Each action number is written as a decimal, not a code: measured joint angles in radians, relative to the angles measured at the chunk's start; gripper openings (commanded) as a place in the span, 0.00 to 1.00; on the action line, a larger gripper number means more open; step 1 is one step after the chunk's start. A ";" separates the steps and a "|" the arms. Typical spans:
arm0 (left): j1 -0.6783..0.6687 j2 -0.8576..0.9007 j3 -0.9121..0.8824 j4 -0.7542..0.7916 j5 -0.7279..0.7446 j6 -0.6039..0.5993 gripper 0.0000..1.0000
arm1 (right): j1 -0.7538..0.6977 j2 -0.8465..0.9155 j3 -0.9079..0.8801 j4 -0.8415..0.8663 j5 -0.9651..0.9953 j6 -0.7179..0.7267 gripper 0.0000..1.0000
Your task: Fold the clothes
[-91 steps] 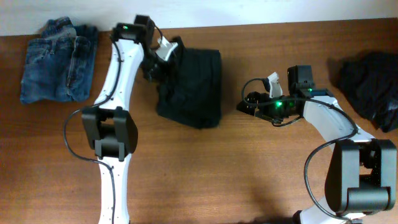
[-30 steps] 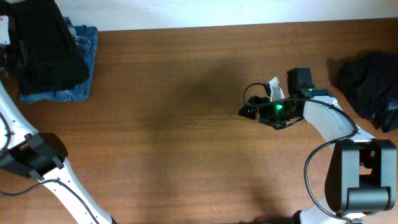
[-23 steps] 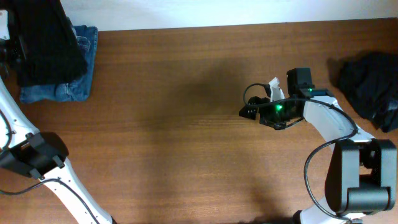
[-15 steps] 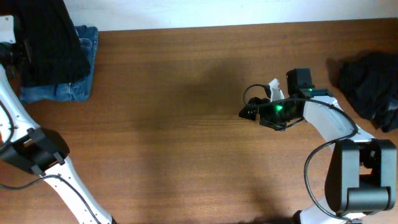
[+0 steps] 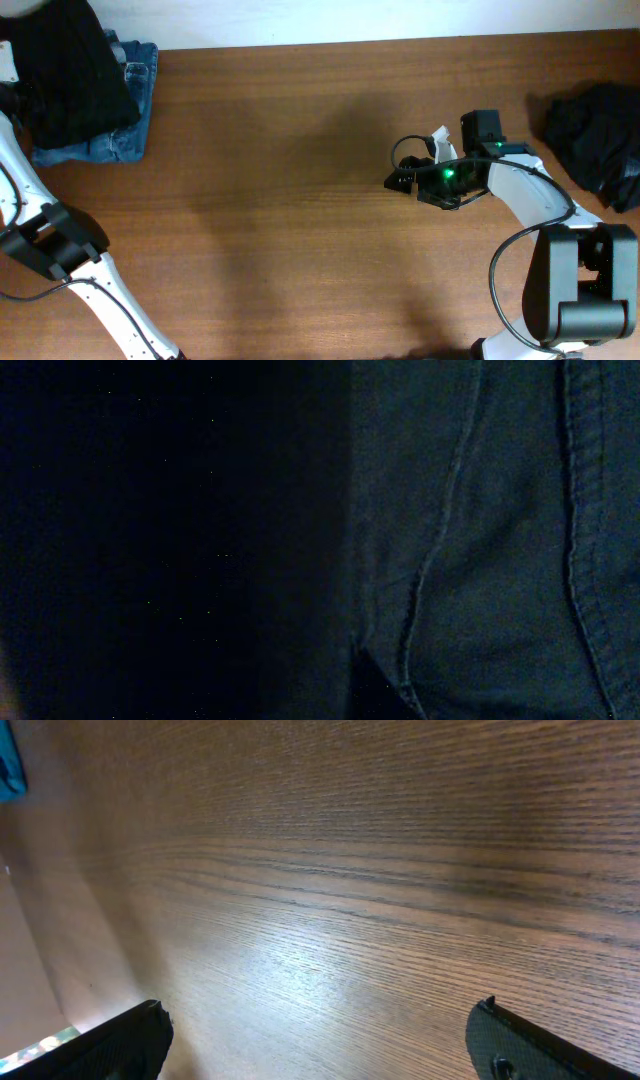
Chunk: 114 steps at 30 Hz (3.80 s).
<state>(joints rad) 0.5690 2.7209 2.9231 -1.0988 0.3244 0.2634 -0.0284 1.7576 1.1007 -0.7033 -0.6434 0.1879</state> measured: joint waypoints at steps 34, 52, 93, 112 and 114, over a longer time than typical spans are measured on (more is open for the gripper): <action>-0.096 -0.128 0.134 0.010 0.034 -0.277 0.29 | 0.000 0.000 0.000 0.000 0.000 0.000 0.99; -0.162 -0.129 -0.587 0.968 -0.301 -0.325 0.30 | 0.000 0.002 -0.005 0.000 0.000 0.000 0.99; -0.207 -0.387 -0.863 0.908 -0.269 -0.332 0.29 | 0.000 0.002 -0.005 0.003 0.019 0.000 0.99; -0.208 -0.282 -0.846 1.021 -0.277 -0.301 0.31 | 0.000 0.002 -0.005 0.000 0.026 0.000 0.98; -0.208 -0.306 -0.847 1.067 -0.307 -0.298 0.30 | 0.000 0.002 -0.005 0.001 0.026 0.000 0.99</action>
<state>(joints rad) 0.3611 2.4145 2.0758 -0.0319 0.0177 -0.0345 -0.0284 1.7596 1.0958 -0.7025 -0.6170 0.1883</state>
